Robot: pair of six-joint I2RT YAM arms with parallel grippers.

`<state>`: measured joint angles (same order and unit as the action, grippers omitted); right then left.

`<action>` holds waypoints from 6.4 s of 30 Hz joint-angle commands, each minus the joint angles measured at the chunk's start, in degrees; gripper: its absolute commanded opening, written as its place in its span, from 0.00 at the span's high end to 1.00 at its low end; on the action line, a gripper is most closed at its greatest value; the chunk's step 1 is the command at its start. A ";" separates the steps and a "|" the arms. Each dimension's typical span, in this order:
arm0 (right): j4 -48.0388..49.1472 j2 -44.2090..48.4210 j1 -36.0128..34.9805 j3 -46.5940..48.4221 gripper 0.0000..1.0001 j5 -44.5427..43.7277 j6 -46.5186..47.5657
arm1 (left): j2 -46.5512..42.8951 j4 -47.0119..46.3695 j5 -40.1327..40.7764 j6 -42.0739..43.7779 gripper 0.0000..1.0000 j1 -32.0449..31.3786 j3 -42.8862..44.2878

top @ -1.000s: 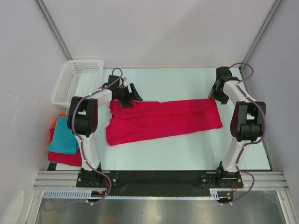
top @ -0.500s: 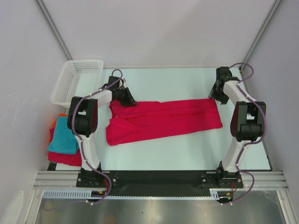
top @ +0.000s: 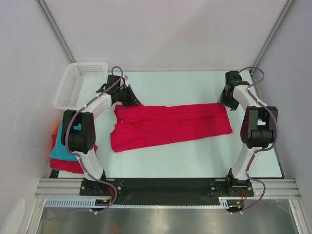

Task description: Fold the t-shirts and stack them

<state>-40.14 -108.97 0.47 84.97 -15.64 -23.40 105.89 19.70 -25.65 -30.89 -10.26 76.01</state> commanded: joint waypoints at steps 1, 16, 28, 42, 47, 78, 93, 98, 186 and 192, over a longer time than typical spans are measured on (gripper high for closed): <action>0.24 4.37 -0.29 -0.94 0.42 -0.71 0.90 | -9.09 1.56 0.60 2.24 0.94 -1.34 -5.42; -0.20 7.01 -2.05 -2.44 0.42 -0.36 0.81 | -35.73 1.56 4.46 -1.19 0.53 -9.87 -36.72; -2.48 8.68 -3.02 -0.77 0.42 -1.24 0.98 | -33.66 8.24 17.03 1.71 0.13 -9.78 -23.46; -2.66 8.77 -3.02 -0.59 0.43 -1.15 0.90 | -8.87 8.51 19.94 6.46 0.17 -13.12 -9.04; -2.49 8.16 -2.93 -0.68 0.43 -1.50 1.34 | -7.71 8.51 20.11 5.93 0.19 -14.52 -7.46; -0.29 9.12 -2.14 -4.20 0.44 -0.01 1.86 | -8.49 15.35 25.56 5.06 1.00 -16.63 -4.73; 1.56 10.88 -2.32 -7.97 0.44 1.93 2.39 | -36.61 24.32 28.20 0.23 1.00 -16.55 -22.55; 2.00 11.32 -3.10 -8.77 0.44 2.72 2.48 | -45.41 27.83 30.04 -2.67 1.00 -16.55 -27.48; -6.35 8.34 -19.72 2.83 0.44 5.53 1.25 | -2.11 16.68 28.47 -5.93 0.96 11.93 1.59; -6.79 7.98 -19.46 3.01 0.43 5.00 1.69 | -1.02 17.21 26.18 -3.03 0.25 11.84 5.82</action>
<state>-45.89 -101.03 -19.07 86.02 -9.23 -22.81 106.24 35.31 2.11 -36.58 1.34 79.33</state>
